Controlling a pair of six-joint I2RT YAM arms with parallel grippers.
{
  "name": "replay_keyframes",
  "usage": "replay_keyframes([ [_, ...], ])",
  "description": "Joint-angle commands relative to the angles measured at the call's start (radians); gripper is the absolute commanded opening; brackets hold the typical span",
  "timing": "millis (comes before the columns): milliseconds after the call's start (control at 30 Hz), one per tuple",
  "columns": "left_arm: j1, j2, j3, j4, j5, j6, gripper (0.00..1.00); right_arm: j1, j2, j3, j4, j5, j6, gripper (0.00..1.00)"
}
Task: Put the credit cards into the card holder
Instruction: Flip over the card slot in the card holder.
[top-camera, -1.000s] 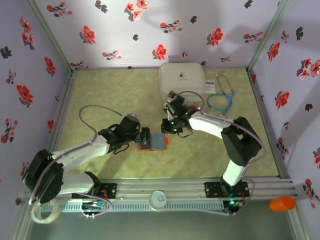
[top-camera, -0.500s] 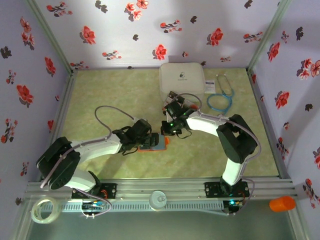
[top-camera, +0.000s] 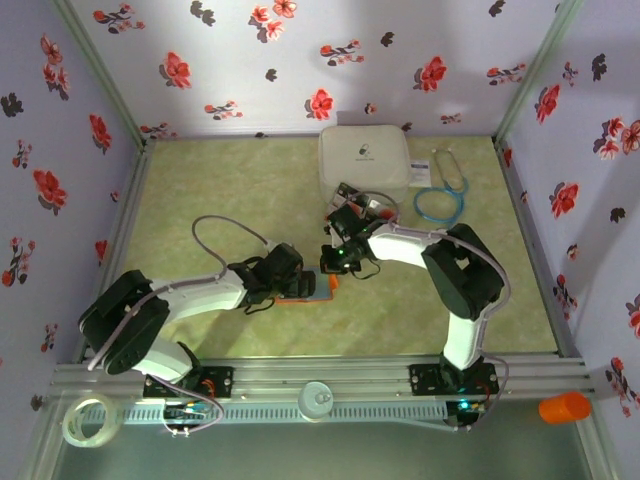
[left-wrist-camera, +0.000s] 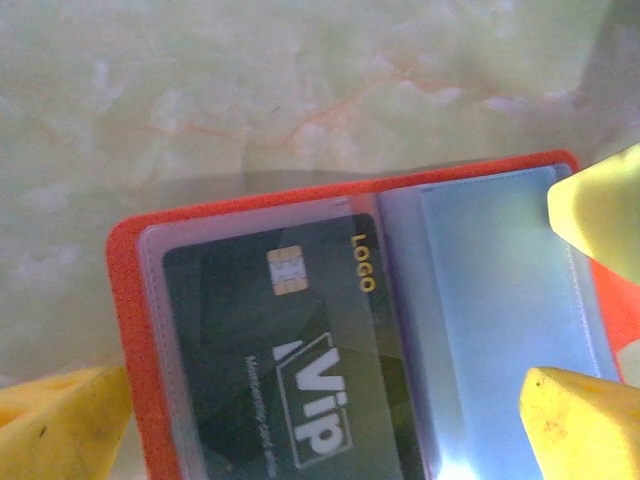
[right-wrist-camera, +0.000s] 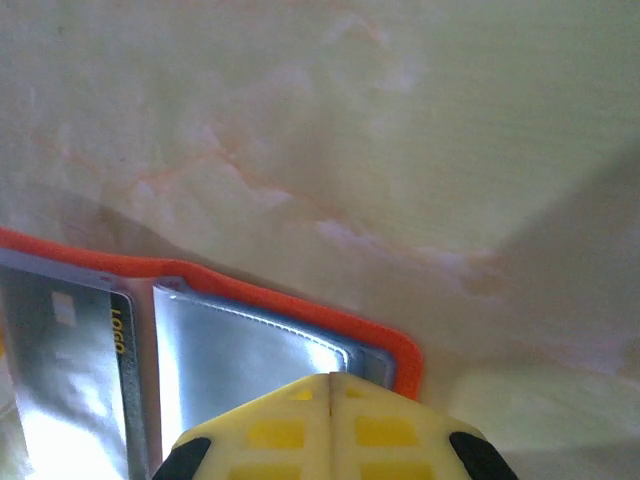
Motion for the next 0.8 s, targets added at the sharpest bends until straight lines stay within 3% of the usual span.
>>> replay_keyframes([
  [0, -0.003, 0.018, -0.019, 0.021, -0.029, 0.015, 1.00, 0.018, 0.023, 0.001, 0.030, -0.029, 0.031, 0.03],
  [767, -0.004, 0.008, -0.077, 0.068, -0.037, 0.021, 1.00, 0.049, -0.005, 0.004, 0.031, -0.008, 0.044, 0.02],
])
